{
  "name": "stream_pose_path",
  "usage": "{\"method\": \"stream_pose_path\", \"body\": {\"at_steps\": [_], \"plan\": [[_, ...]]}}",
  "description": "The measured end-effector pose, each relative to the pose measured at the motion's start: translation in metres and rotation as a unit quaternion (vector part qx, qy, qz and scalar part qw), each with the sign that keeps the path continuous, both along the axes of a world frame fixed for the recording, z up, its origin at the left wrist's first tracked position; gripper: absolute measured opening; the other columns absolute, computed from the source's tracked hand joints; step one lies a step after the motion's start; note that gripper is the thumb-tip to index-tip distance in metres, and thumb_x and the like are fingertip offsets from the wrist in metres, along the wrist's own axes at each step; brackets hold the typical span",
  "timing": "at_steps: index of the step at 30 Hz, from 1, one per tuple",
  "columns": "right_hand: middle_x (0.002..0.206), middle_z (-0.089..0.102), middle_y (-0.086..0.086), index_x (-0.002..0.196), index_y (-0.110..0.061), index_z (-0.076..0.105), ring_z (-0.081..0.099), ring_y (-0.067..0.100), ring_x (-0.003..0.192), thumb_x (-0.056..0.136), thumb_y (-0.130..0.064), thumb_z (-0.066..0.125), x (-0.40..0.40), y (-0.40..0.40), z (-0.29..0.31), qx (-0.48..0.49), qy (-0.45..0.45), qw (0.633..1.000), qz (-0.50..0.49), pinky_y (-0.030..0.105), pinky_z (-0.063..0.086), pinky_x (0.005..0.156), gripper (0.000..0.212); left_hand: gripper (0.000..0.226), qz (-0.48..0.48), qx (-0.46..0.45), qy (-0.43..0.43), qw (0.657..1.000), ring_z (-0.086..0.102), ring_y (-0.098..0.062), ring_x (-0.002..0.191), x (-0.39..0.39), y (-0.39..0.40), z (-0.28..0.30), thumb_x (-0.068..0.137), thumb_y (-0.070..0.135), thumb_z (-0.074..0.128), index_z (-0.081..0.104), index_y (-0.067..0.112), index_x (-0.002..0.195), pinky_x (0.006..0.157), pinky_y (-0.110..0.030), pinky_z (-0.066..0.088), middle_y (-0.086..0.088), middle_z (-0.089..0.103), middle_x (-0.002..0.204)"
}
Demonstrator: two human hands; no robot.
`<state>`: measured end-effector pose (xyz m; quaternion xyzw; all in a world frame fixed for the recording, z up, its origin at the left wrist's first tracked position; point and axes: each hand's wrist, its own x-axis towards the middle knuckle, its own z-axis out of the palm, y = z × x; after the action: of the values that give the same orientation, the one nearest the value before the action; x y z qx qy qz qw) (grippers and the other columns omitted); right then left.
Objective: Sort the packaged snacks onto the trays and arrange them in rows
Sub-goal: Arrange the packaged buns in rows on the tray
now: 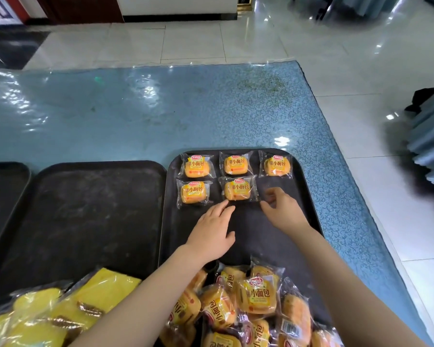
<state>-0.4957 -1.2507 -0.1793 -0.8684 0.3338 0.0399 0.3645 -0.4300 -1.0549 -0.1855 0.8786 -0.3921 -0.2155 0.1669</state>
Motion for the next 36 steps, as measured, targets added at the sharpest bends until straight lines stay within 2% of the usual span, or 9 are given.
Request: {"method": "stream_pose_path", "body": {"at_steps": [5, 9, 11, 15, 20, 25, 28, 32, 36], "plan": [[0.091, 0.067, -0.008, 0.102, -0.025, 0.063, 0.06, 0.005, 0.08, 0.089, -0.026, 0.065, -0.061, 0.024, 0.02, 0.029, -0.003, 0.997, 0.07, 0.018, 0.044, 0.077, 0.013, 0.038, -0.004, -0.017, 0.102, 0.995, 0.046, -0.007, 0.127, -0.025, 0.019, 0.016, 0.097, 0.033, 0.052, 0.051, 0.028, 0.135, 0.105, -0.027, 0.041, 0.012, 0.05, 0.138], [0.08, 0.066, -0.012, 0.086, -0.029, 0.064, 0.059, -0.003, 0.072, 0.088, -0.028, 0.067, -0.102, 0.043, 0.028, 0.045, 0.0, 0.992, 0.119, 0.01, 0.041, 0.068, 0.004, 0.028, -0.032, -0.01, 0.122, 0.992, 0.054, 0.001, 0.108, -0.047, 0.03, 0.029, 0.098, 0.038, 0.049, 0.06, 0.032, 0.122, 0.095, -0.024, 0.048, 0.017, 0.06, 0.12], [0.085, 0.064, -0.013, 0.09, -0.029, 0.065, 0.059, -0.002, 0.079, 0.086, -0.043, 0.066, -0.121, 0.047, 0.026, 0.034, 0.006, 0.99, 0.135, 0.015, 0.043, 0.073, 0.016, 0.029, -0.041, 0.003, 0.11, 0.993, 0.055, -0.001, 0.107, -0.056, 0.036, 0.034, 0.097, 0.045, 0.046, 0.061, 0.032, 0.119, 0.094, -0.027, 0.048, 0.018, 0.061, 0.116], [0.107, 0.057, -0.017, 0.111, -0.032, 0.061, 0.055, 0.0, 0.099, 0.068, -0.085, 0.047, -0.148, 0.054, 0.02, -0.002, 0.009, 0.988, 0.155, 0.021, 0.045, 0.09, 0.07, 0.049, -0.073, 0.075, 0.057, 0.993, 0.046, -0.009, 0.123, -0.07, 0.046, 0.038, 0.093, 0.061, 0.043, 0.054, 0.031, 0.13, 0.104, -0.033, 0.039, 0.013, 0.055, 0.13], [0.124, 0.051, -0.015, 0.128, -0.031, 0.053, 0.046, 0.008, 0.118, 0.079, -0.058, 0.066, -0.159, 0.068, 0.013, -0.028, -0.002, 0.989, 0.144, 0.024, 0.037, 0.102, 0.058, 0.069, -0.079, 0.132, 0.034, 0.988, 0.031, -0.016, 0.138, -0.08, 0.049, 0.039, 0.087, 0.068, 0.043, 0.044, 0.026, 0.142, 0.114, -0.041, 0.03, 0.007, 0.041, 0.145], [0.119, 0.041, -0.025, 0.132, -0.035, 0.045, 0.039, 0.001, 0.116, 0.078, -0.049, 0.07, -0.163, 0.078, 0.013, -0.027, -0.047, 0.989, 0.137, 0.025, 0.035, 0.104, 0.061, 0.052, -0.053, 0.094, 0.062, 0.992, 0.027, -0.012, 0.138, -0.082, 0.048, 0.042, 0.085, 0.059, 0.058, 0.051, 0.032, 0.13, 0.113, -0.039, 0.03, 0.013, 0.042, 0.143], [0.118, 0.041, -0.031, 0.128, -0.041, 0.044, 0.042, -0.003, 0.119, 0.08, -0.036, 0.072, -0.168, 0.078, 0.012, -0.005, -0.108, 0.988, 0.109, 0.023, 0.042, 0.099, 0.056, 0.043, 0.0, 0.041, 0.093, 0.995, 0.04, -0.008, 0.126, -0.085, 0.048, 0.044, 0.083, 0.051, 0.066, 0.05, 0.036, 0.12, 0.103, -0.033, 0.04, 0.017, 0.049, 0.126], [0.111, 0.057, -0.016, 0.121, -0.041, 0.045, 0.059, 0.003, 0.104, 0.082, -0.018, 0.076, -0.164, 0.079, 0.013, 0.075, -0.191, 0.979, -0.018, 0.015, 0.049, 0.085, 0.056, 0.037, 0.068, -0.027, 0.179, 0.981, 0.058, -0.004, 0.105, -0.082, 0.045, 0.044, 0.082, 0.046, 0.069, 0.045, 0.045, 0.11, 0.091, -0.033, 0.051, 0.019, 0.058, 0.118], [0.103, 0.066, -0.007, 0.124, -0.031, 0.046, 0.066, 0.004, 0.094, 0.078, -0.037, 0.075, -0.155, 0.075, 0.016, 0.191, -0.188, 0.959, -0.09, 0.027, 0.055, 0.082, 0.055, 0.035, 0.136, -0.123, 0.277, 0.943, 0.066, -0.001, 0.092, -0.073, 0.032, 0.045, 0.083, 0.033, 0.072, 0.049, 0.04, 0.108, 0.083, -0.031, 0.056, 0.014, 0.066, 0.108]]}}
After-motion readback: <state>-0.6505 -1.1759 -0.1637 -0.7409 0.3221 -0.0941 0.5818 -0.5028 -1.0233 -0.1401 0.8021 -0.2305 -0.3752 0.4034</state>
